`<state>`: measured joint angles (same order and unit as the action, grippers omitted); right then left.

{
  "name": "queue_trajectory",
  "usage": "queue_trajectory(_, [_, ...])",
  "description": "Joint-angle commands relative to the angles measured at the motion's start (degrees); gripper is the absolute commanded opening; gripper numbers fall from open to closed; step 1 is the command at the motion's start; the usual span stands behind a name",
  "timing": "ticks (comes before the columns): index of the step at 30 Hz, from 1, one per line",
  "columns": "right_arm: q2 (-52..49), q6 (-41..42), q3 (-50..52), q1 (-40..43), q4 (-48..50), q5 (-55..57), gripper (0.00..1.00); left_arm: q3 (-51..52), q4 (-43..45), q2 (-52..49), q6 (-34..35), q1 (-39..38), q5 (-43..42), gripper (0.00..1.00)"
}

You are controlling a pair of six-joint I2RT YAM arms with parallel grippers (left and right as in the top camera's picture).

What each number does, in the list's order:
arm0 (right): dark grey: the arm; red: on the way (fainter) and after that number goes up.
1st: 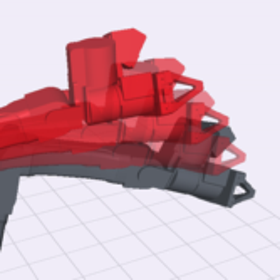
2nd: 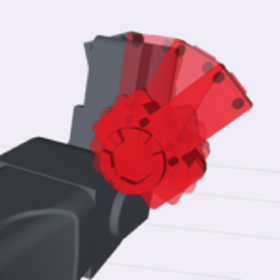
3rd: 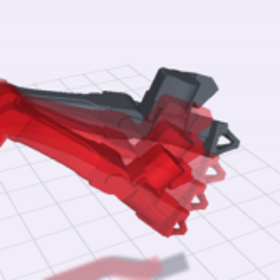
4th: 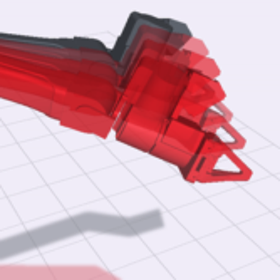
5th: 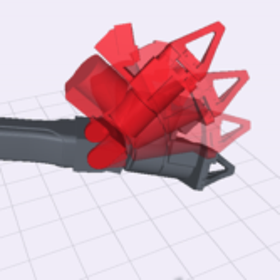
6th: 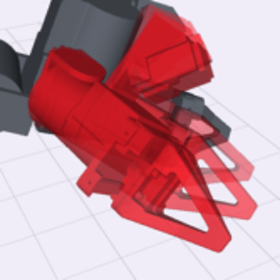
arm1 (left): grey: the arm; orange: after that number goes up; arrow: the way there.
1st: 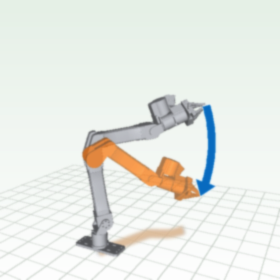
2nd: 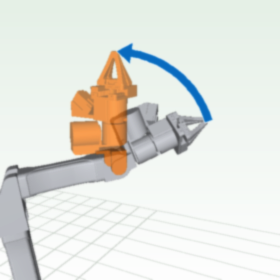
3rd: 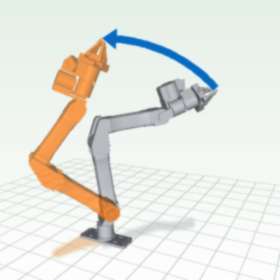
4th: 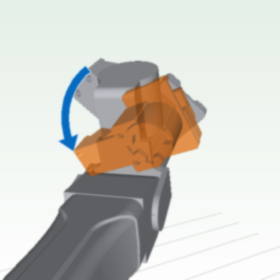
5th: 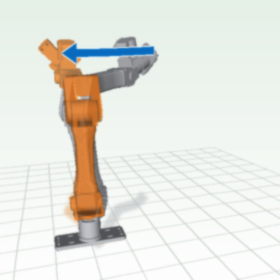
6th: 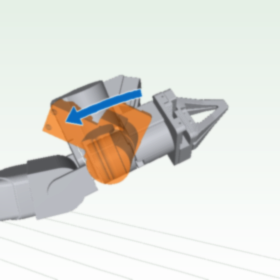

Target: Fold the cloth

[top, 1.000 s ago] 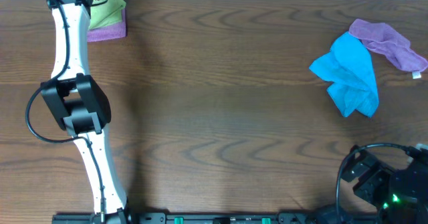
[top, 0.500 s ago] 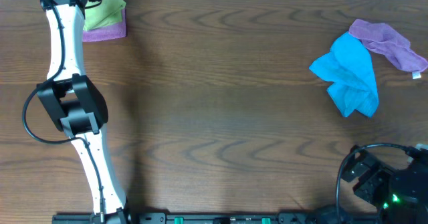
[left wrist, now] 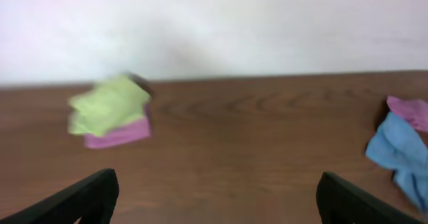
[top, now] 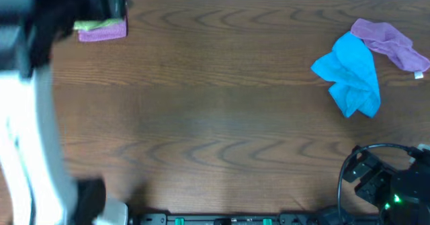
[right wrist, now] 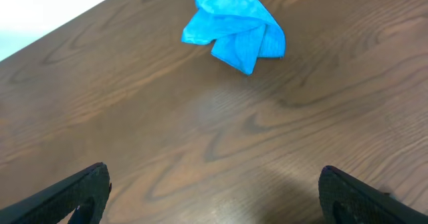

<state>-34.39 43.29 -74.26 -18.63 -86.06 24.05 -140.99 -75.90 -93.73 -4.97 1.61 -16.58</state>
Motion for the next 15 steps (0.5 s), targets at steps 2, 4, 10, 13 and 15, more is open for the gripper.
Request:
queue_trajectory(2, [-0.1, 0.4, -0.7, 0.5, -0.1, 0.9, 0.99, 11.4, -1.6, 10.8, -6.2, 0.7, 6.6, 0.95])
queue_trajectory(4, [-0.1, 0.4, -0.7, 0.5, -0.1, 0.9, 0.99, 20.1, 0.2, 18.9, -7.6, 0.7, 6.6, 0.95])
queue_trajectory(10, [-0.1, 0.4, -0.7, 0.5, -0.1, 0.9, 0.99, 40.5, 3.8, 38.2, -9.2, 0.7, 6.7, 0.95])
queue_trajectory(13, [-0.1, 0.4, -0.7, 0.5, -0.1, 0.9, 0.99, 49.7, 6.5, 47.1, -9.2, 0.7, 6.6, 0.95])
queue_trajectory(15, [-0.1, 0.4, -0.7, 0.5, -0.1, 0.9, 0.99, 57.6, 9.1, 54.2, -9.2, 0.7, 5.3, 0.95])
